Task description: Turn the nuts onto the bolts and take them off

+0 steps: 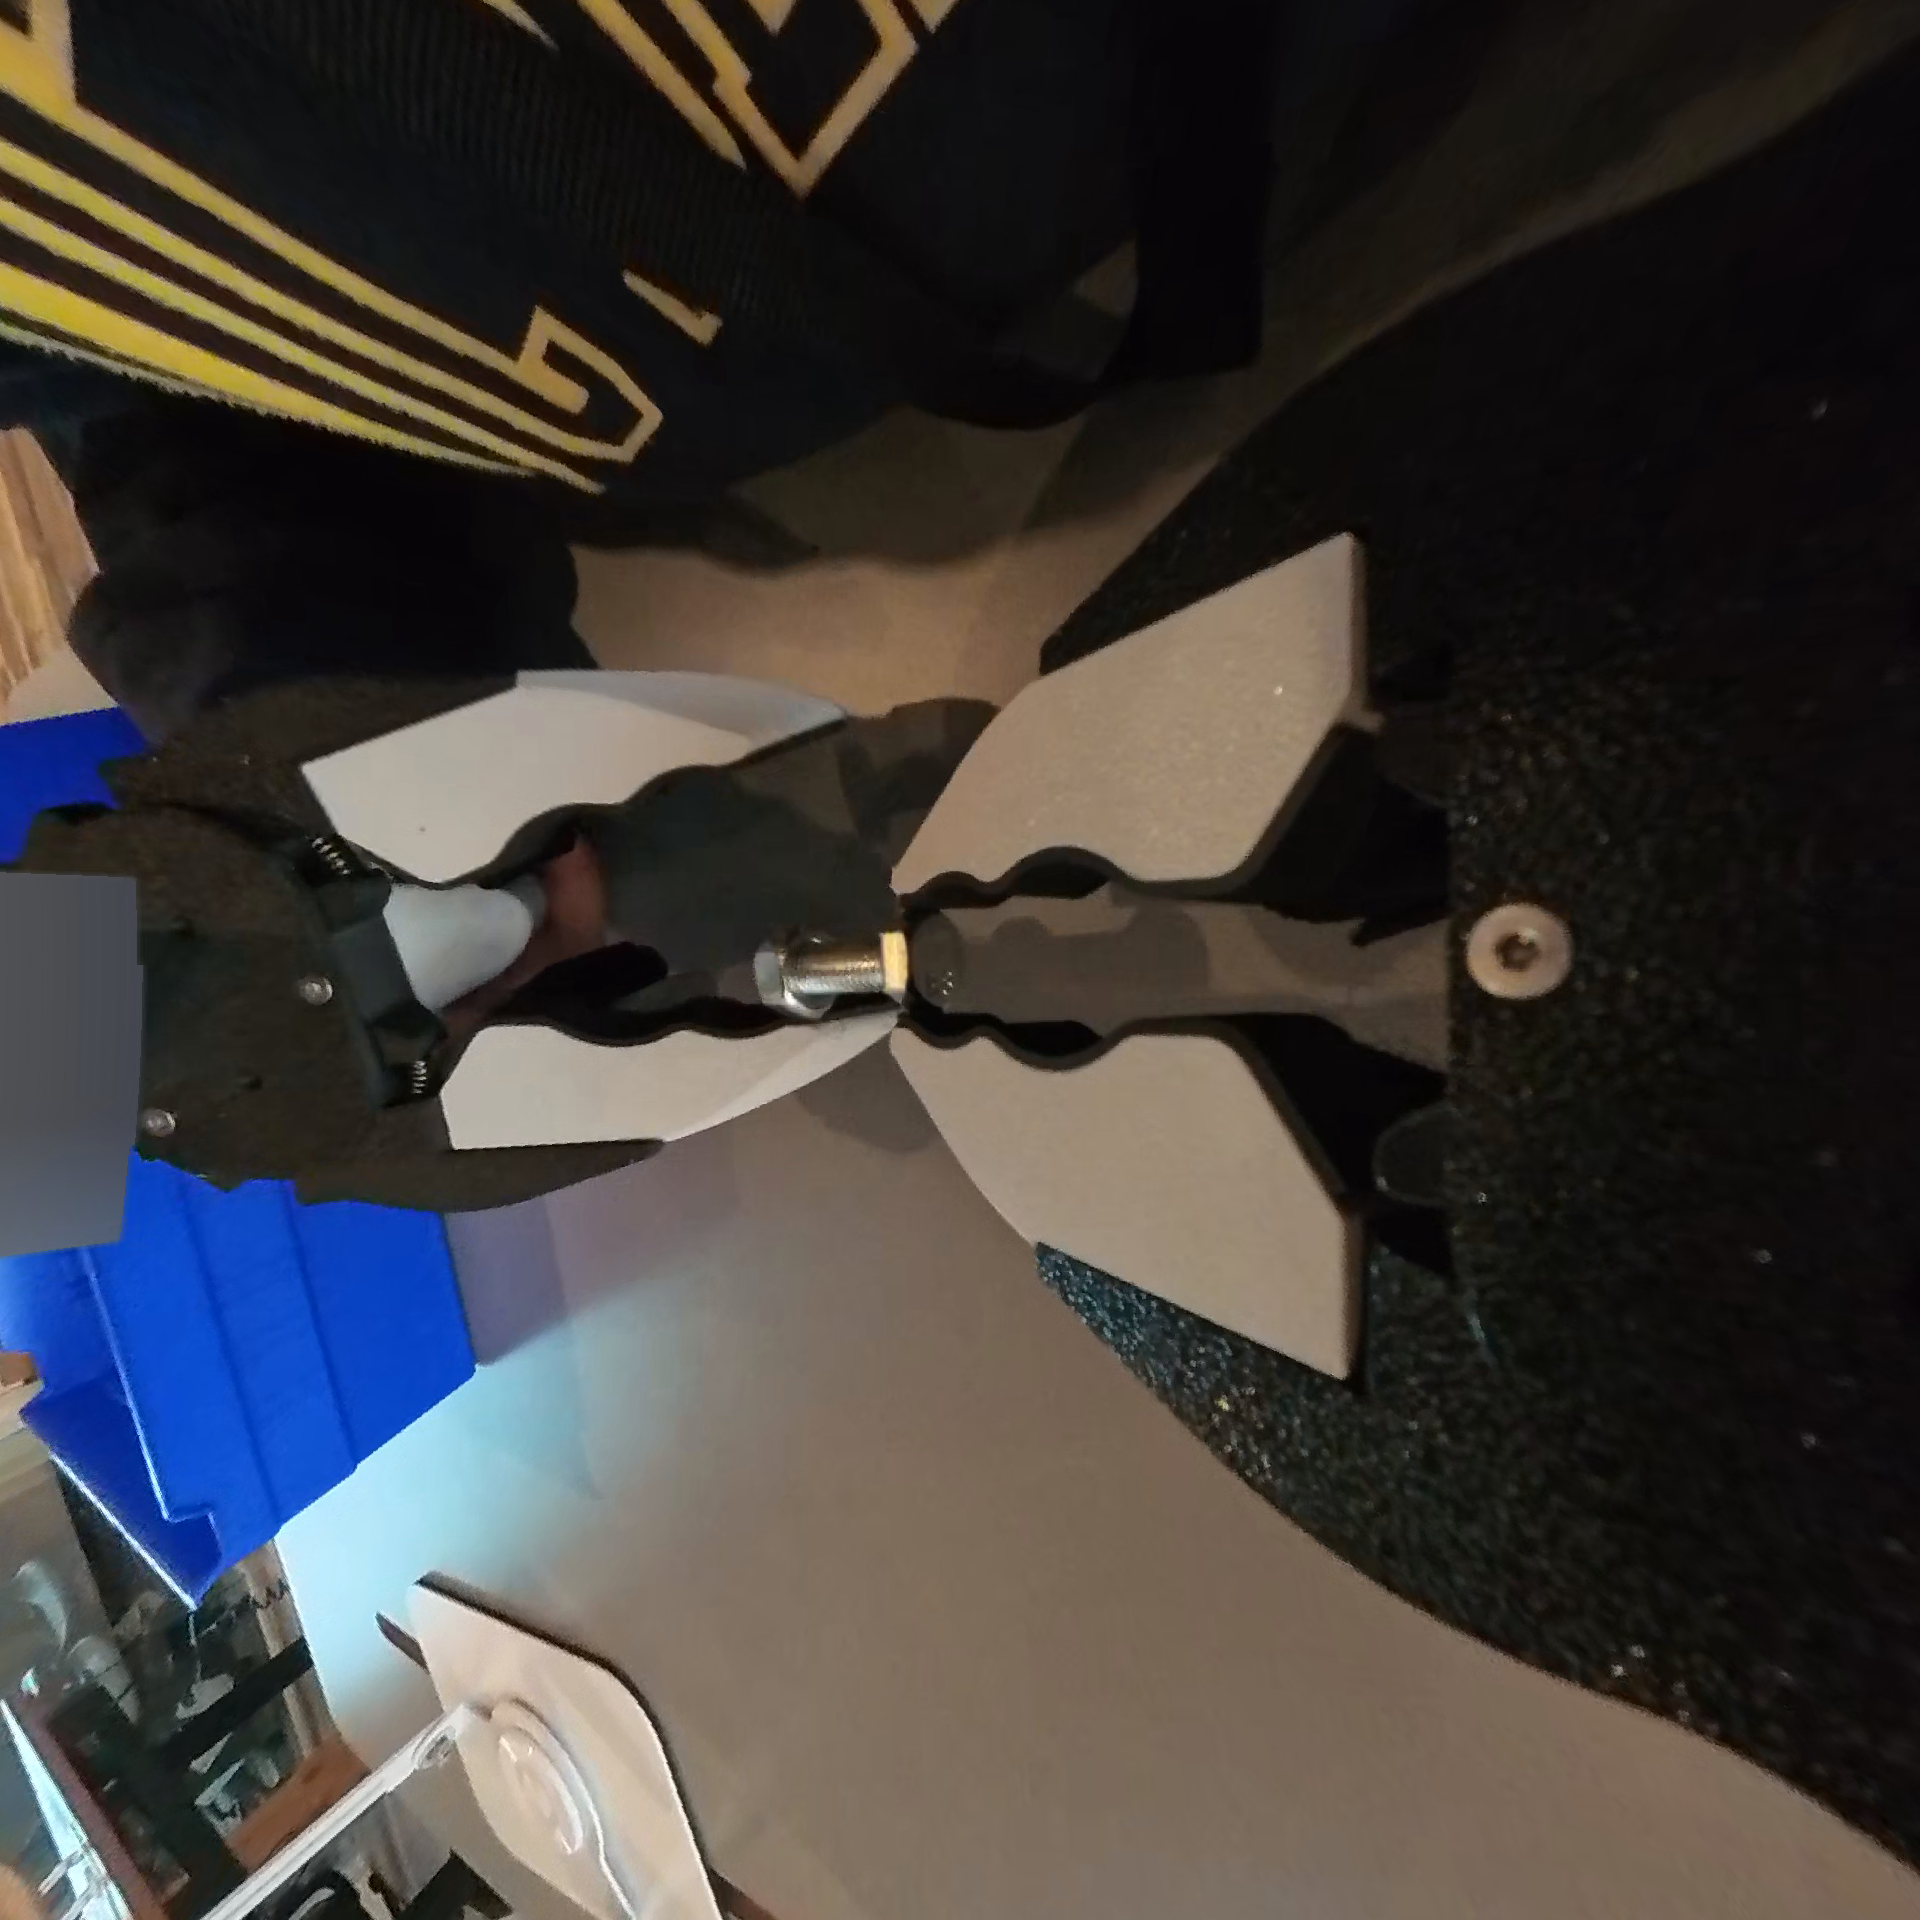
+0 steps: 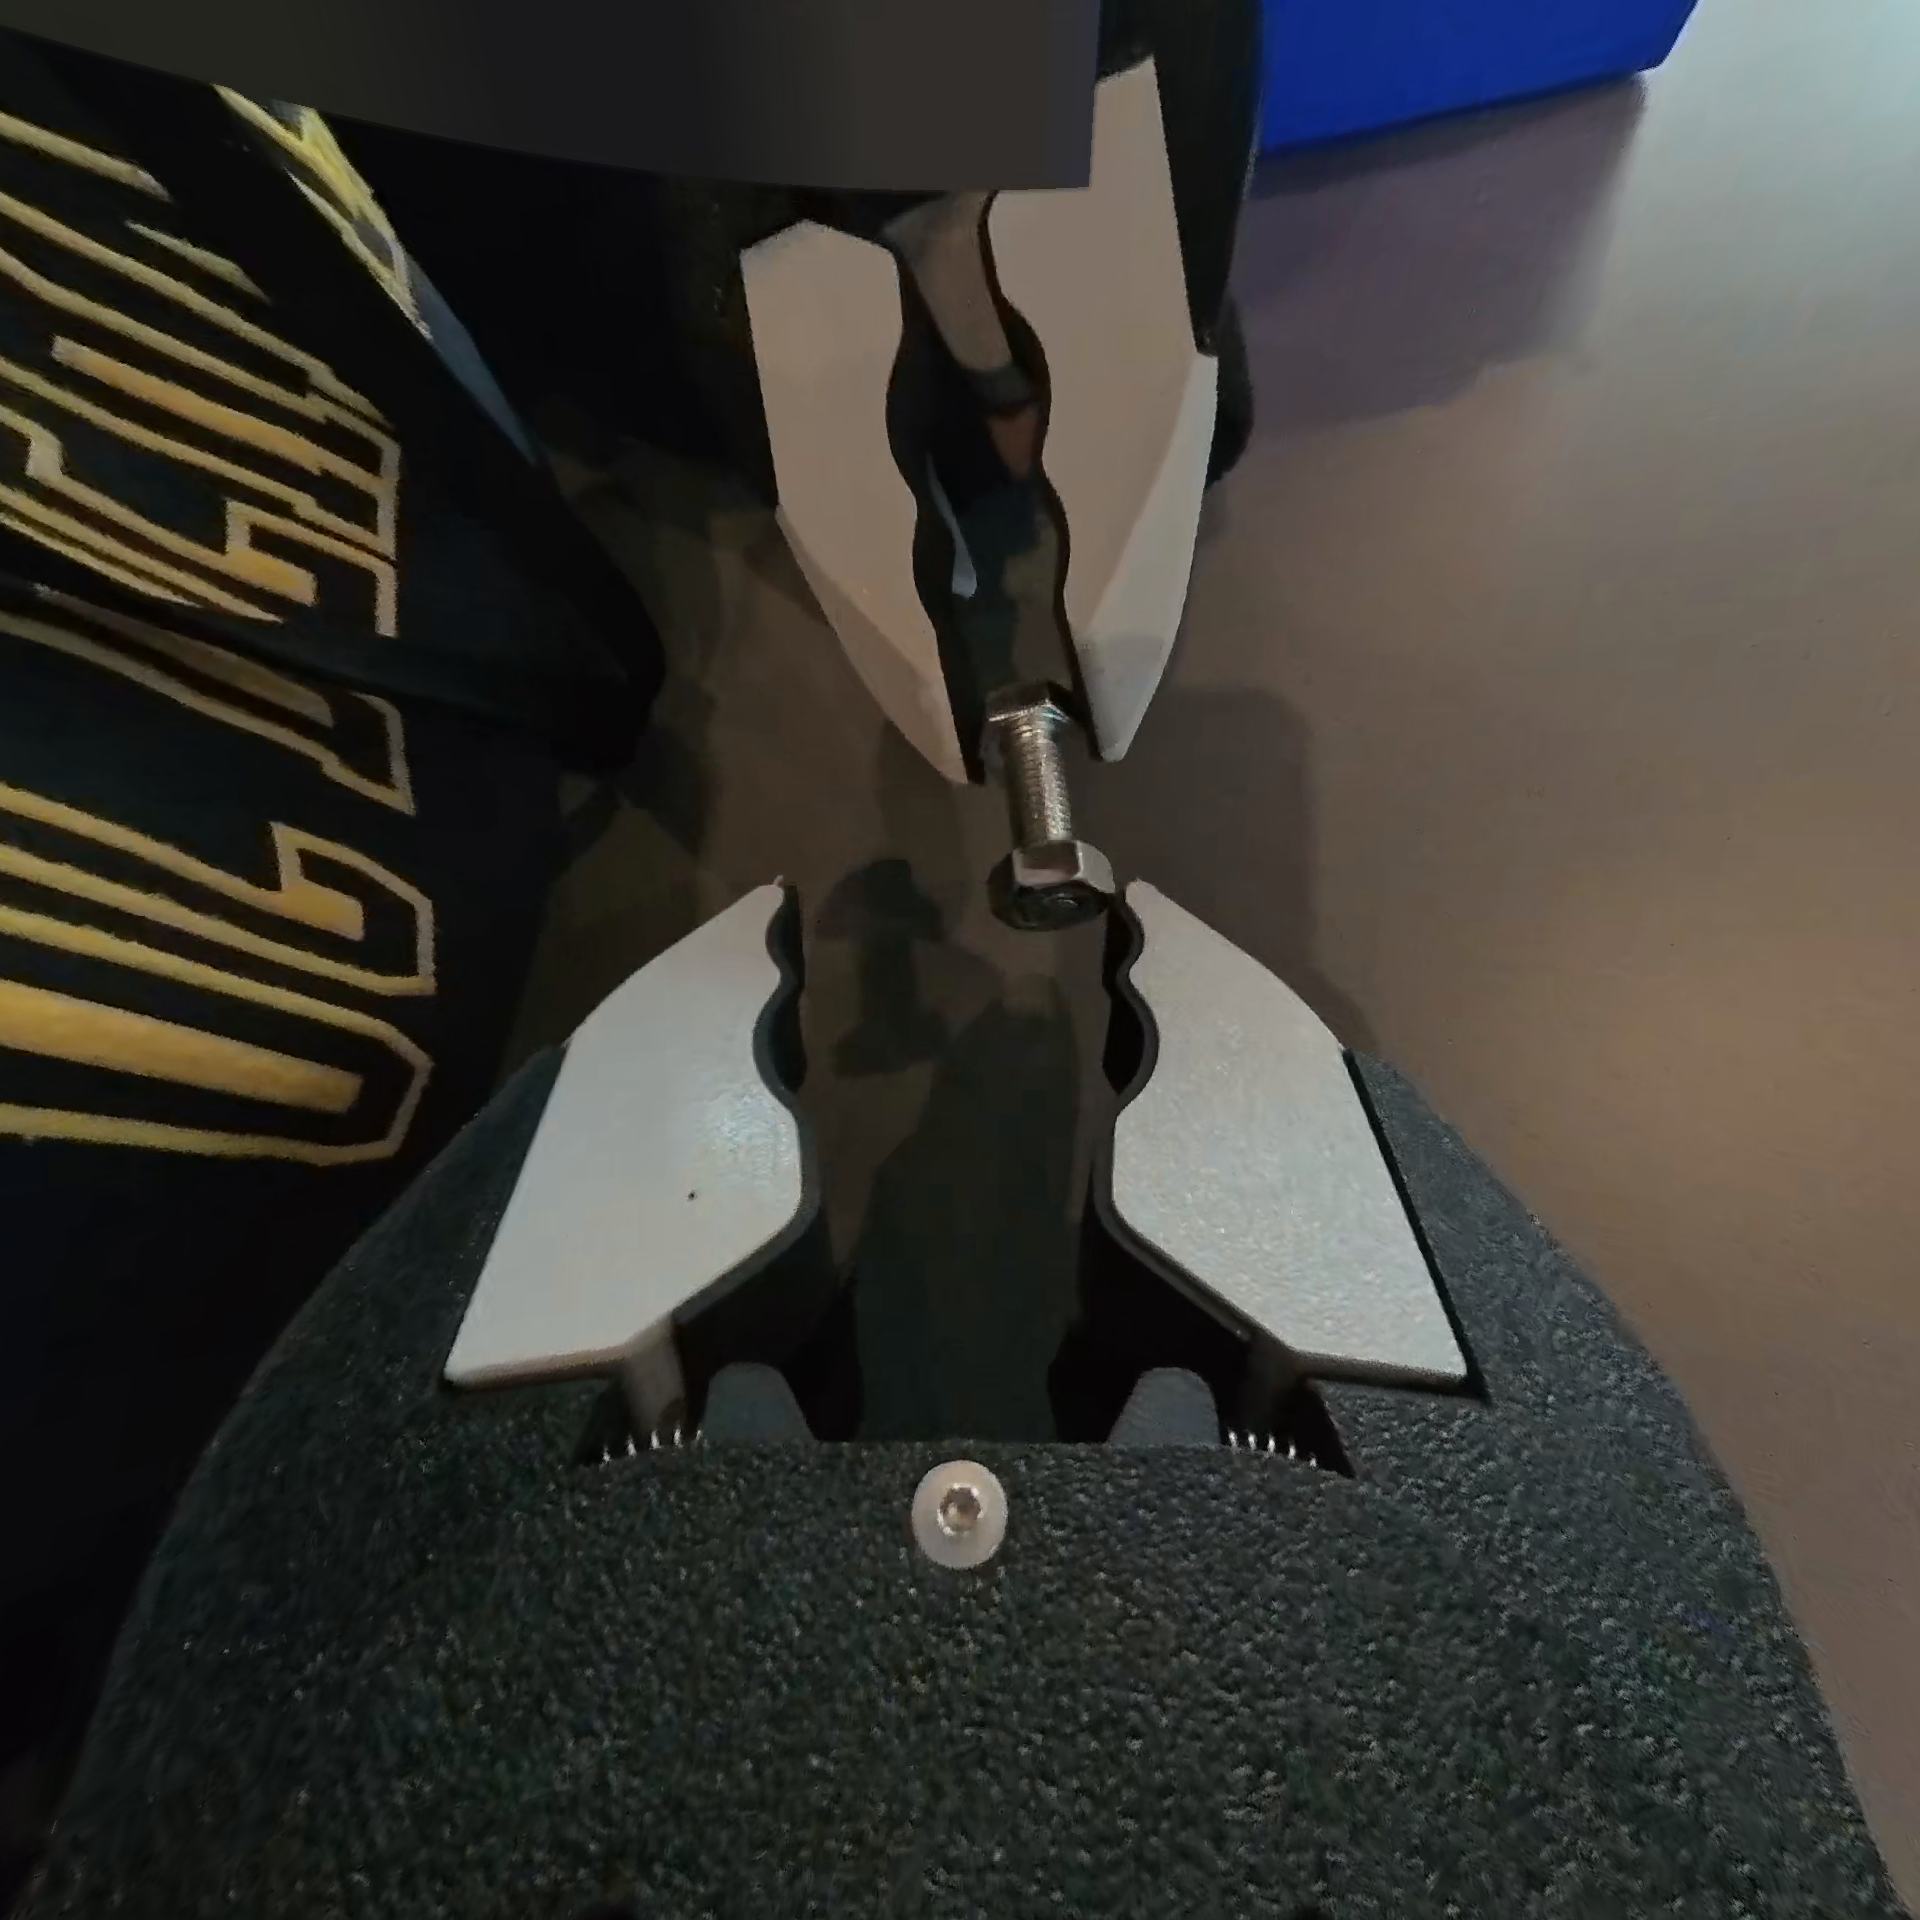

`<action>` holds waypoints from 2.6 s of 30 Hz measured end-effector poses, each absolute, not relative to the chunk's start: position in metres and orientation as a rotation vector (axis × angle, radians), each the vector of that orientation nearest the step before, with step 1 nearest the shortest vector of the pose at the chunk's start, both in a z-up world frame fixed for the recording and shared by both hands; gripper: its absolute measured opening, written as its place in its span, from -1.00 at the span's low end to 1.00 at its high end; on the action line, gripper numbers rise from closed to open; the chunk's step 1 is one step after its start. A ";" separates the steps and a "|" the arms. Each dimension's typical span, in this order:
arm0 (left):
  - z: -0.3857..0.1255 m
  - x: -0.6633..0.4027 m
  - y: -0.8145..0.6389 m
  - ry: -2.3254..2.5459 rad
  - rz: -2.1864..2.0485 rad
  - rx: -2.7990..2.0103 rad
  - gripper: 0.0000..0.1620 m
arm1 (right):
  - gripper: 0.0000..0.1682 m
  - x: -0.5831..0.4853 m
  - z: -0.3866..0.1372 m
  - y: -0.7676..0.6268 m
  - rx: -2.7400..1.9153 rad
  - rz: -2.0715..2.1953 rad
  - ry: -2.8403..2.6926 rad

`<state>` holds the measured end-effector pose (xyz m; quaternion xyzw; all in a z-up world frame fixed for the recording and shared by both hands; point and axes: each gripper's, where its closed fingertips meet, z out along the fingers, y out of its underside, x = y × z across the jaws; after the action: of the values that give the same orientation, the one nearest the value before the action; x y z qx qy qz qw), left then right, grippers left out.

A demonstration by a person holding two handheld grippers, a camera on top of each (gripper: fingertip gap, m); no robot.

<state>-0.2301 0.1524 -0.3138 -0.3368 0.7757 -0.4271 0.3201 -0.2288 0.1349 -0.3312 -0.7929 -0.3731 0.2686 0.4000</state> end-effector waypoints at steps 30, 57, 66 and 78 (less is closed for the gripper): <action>-0.305 -0.248 0.142 2.028 -1.139 -0.882 -0.78 | -0.34 -0.218 -0.311 0.141 -1.905 0.730 -0.796; -0.303 -0.251 0.143 2.044 -1.141 -0.866 -0.78 | -0.38 -0.231 -0.326 0.132 -2.001 0.778 -0.886; -0.311 -0.249 0.145 2.093 -1.076 -0.878 -0.78 | -0.43 -0.234 -0.311 0.129 -1.901 0.844 -0.878; -0.317 -0.241 0.149 2.079 -1.062 -0.873 -0.78 | -0.36 -0.226 -0.330 0.134 -2.020 0.718 -0.907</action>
<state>-0.2411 0.1489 -0.3170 -0.3321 0.7906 -0.4037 0.3189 -0.2265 0.1337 -0.3296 -0.7969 -0.3577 0.2833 0.3959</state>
